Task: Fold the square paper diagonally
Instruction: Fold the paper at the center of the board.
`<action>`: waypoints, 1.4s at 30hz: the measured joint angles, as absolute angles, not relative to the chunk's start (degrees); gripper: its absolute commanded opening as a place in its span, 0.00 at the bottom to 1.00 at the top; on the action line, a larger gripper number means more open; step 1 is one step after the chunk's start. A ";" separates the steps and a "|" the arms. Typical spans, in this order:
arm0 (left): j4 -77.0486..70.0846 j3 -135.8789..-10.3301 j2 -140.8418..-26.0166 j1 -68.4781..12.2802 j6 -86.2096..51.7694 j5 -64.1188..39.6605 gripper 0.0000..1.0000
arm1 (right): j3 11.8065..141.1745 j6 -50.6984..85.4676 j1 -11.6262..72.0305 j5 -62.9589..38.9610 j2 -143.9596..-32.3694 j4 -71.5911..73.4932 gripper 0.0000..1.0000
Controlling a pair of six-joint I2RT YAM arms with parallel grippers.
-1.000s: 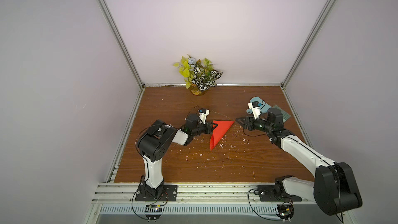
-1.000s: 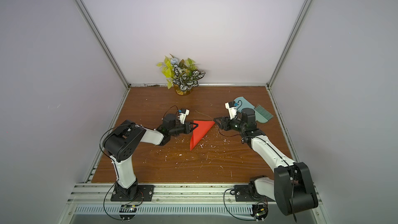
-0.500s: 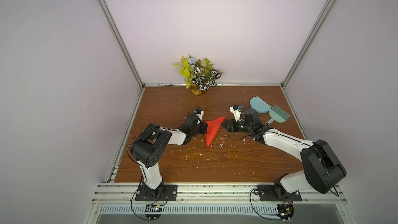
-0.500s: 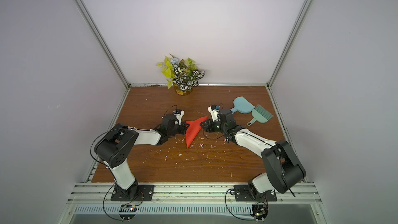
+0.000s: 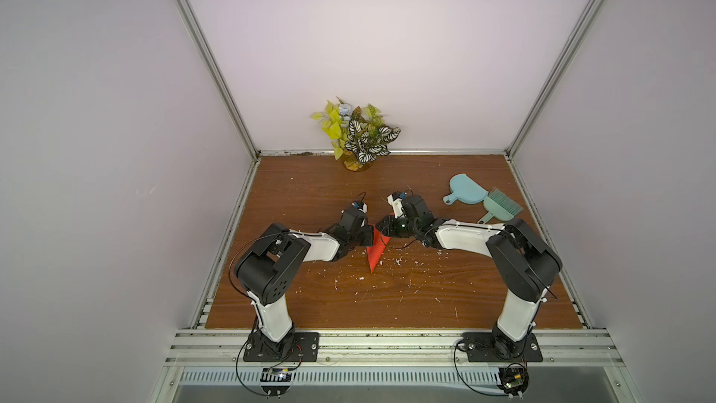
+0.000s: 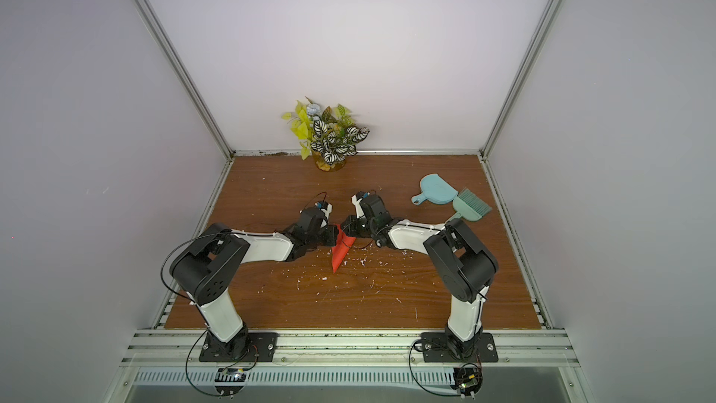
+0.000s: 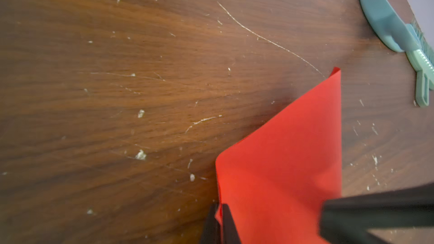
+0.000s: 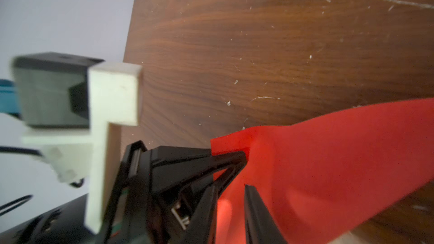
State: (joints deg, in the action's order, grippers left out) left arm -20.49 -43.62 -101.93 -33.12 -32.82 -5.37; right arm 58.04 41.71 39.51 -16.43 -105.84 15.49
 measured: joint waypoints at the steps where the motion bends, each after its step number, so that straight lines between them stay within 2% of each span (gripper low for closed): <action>1: -20.16 -43.81 -101.93 -33.15 -33.04 -5.30 0.01 | 58.72 41.89 39.79 -16.08 -106.87 15.27 0.20; 19: -19.31 -44.14 -101.93 -33.08 -35.88 -5.06 0.01 | 58.52 40.56 40.47 -11.84 -109.12 9.78 0.16; 31: -19.00 -44.05 -101.71 -32.97 -36.88 -5.04 0.01 | 49.95 40.27 39.48 -11.94 -102.59 10.94 0.15; 37: -18.46 -42.02 -99.68 -32.67 -38.63 -4.51 0.01 | 46.94 38.28 36.97 -14.11 -99.37 11.00 0.15; 42: -18.52 -38.79 -96.82 -32.49 -41.93 -3.86 0.01 | 42.85 37.95 33.63 -21.96 -94.63 16.97 0.12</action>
State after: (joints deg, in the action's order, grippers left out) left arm -18.52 -38.79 -96.82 -32.49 -41.93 -3.86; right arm 42.85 37.95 33.63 -21.96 -94.63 16.97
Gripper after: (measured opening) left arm 0.050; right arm 0.132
